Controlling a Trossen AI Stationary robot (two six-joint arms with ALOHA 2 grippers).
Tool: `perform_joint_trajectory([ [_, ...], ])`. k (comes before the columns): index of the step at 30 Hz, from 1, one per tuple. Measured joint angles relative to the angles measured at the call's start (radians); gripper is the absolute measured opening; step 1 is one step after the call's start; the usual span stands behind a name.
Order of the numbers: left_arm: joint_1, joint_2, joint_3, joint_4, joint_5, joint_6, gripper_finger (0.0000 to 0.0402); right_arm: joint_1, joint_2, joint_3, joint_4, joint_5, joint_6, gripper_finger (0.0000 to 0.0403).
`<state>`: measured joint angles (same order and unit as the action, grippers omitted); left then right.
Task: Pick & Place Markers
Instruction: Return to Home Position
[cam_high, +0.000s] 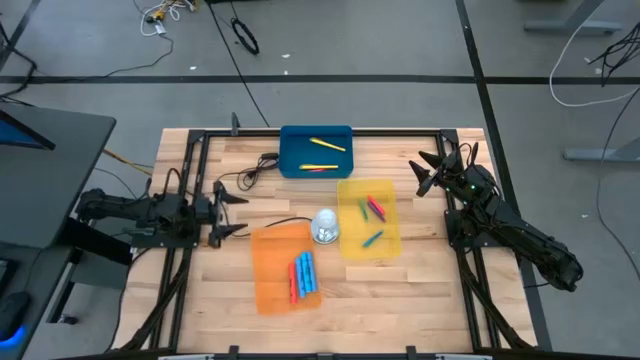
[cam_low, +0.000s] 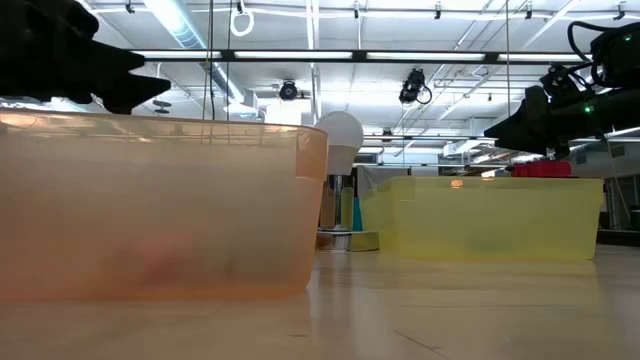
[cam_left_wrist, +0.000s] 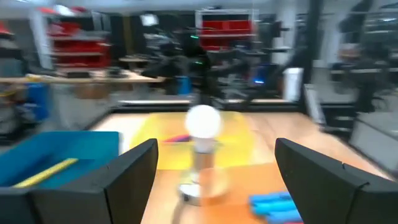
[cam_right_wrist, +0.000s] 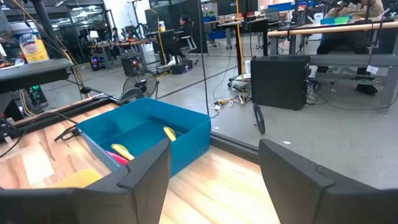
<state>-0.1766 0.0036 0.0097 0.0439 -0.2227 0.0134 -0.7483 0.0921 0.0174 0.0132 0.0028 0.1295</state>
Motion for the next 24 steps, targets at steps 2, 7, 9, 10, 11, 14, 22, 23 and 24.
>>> perform_joint_trajectory([
  [2,0.005,0.000,-0.001,0.009,-0.059,0.017,0.0330,0.000,0.000,0.000,0.000,0.000,0.000,0.0245],
  [7,0.006,-0.002,-0.002,0.034,-0.173,-0.057,0.0330,0.000,0.000,0.000,0.000,0.000,0.000,0.0245],
  [9,0.006,-0.002,-0.002,0.040,-0.169,-0.084,0.0330,0.000,0.000,0.000,0.000,0.000,0.000,0.0245],
  [10,0.006,-0.002,-0.002,0.044,-0.168,-0.086,0.0330,0.000,0.000,0.000,0.000,0.000,0.000,0.0245],
  [11,0.005,-0.002,-0.002,0.048,-0.166,-0.086,0.0330,0.000,0.000,0.000,0.000,0.000,0.000,0.0245],
  [14,0.004,0.002,-0.002,0.061,-0.161,-0.088,0.0330,0.000,0.000,0.000,0.000,0.000,0.000,0.0245],
  [22,0.004,0.003,-0.002,0.064,-0.157,-0.089,0.0330,0.000,0.000,0.000,0.000,0.000,0.000,0.0245],
  [23,0.004,0.003,-0.002,0.066,-0.157,-0.089,0.0330,0.000,0.000,0.000,0.000,0.000,0.000,0.0245],
  [24,0.004,0.003,-0.002,0.068,-0.156,-0.089,0.0330,0.000,0.000,0.000,0.000,0.000,0.000,0.0245],
])
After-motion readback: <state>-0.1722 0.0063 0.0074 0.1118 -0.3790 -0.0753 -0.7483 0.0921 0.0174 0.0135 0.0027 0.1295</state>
